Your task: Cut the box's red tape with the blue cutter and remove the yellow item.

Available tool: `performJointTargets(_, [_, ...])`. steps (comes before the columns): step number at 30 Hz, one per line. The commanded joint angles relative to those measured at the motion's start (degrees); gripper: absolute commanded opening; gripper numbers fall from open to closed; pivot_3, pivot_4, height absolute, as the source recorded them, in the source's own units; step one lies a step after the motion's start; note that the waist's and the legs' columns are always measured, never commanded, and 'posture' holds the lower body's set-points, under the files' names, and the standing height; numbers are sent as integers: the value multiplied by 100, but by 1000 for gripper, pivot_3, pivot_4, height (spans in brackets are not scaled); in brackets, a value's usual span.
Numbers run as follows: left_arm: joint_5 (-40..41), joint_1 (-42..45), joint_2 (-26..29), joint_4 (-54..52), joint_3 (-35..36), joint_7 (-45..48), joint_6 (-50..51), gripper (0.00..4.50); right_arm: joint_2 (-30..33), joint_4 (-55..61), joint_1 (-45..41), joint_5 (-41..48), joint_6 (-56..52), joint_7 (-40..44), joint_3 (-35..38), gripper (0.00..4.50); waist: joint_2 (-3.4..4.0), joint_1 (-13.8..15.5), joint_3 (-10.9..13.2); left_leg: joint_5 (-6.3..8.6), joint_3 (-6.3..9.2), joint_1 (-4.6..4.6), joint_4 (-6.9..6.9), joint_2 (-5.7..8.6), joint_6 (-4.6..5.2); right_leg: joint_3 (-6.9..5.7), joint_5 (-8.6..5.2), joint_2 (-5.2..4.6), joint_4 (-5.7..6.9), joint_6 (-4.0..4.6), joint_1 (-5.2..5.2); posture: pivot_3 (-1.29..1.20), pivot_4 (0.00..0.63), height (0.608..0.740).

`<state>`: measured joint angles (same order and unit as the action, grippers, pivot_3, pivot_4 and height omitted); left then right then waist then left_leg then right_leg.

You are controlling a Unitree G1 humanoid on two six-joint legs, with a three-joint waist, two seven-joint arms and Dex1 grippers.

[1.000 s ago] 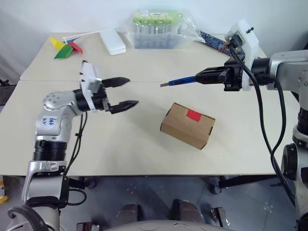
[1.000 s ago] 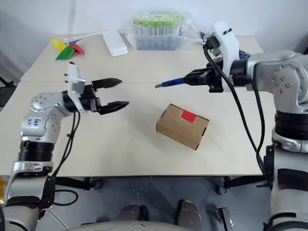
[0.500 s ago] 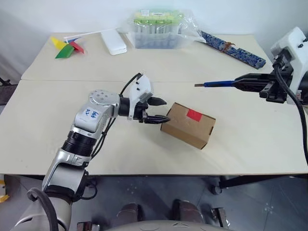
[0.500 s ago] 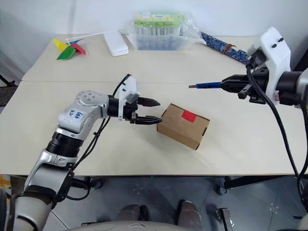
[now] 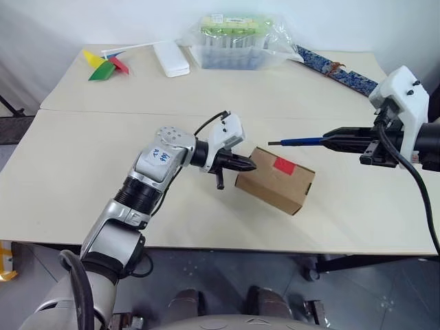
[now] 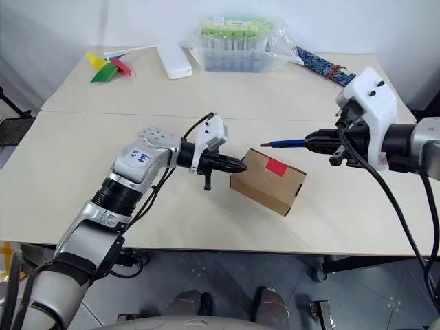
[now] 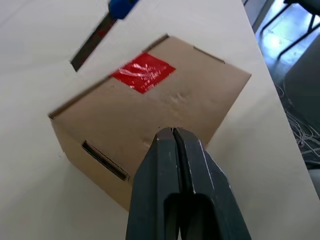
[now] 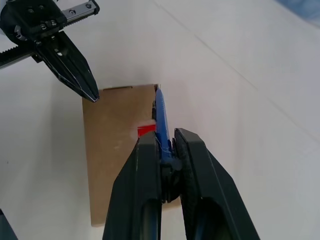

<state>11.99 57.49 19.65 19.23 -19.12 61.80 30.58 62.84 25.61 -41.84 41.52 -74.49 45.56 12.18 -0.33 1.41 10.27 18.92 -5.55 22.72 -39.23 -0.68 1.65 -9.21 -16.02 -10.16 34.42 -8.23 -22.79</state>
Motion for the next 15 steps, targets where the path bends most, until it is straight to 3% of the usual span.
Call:
performJointTargets(1, [-51, 83, -85, -51, -3, 105, -66, 14, 67, 54, -168, -4, 173, -53, -36, 144, 0, 5, 0, 0, 1, 0, 0, 0, 0, 0, 0, 0, 0, 0, 0, 0, 150, 740])
performJointTargets(15, [-498, 95, -245, 388, -168, 209, -389, 14, -203, -352, -418, -140, 511, -178, -624, 144, 0, 5, 0, 0, 2, 3, -2, 0, 0, -4, 0, 0, 0, 0, 0, 0, 150, 740])
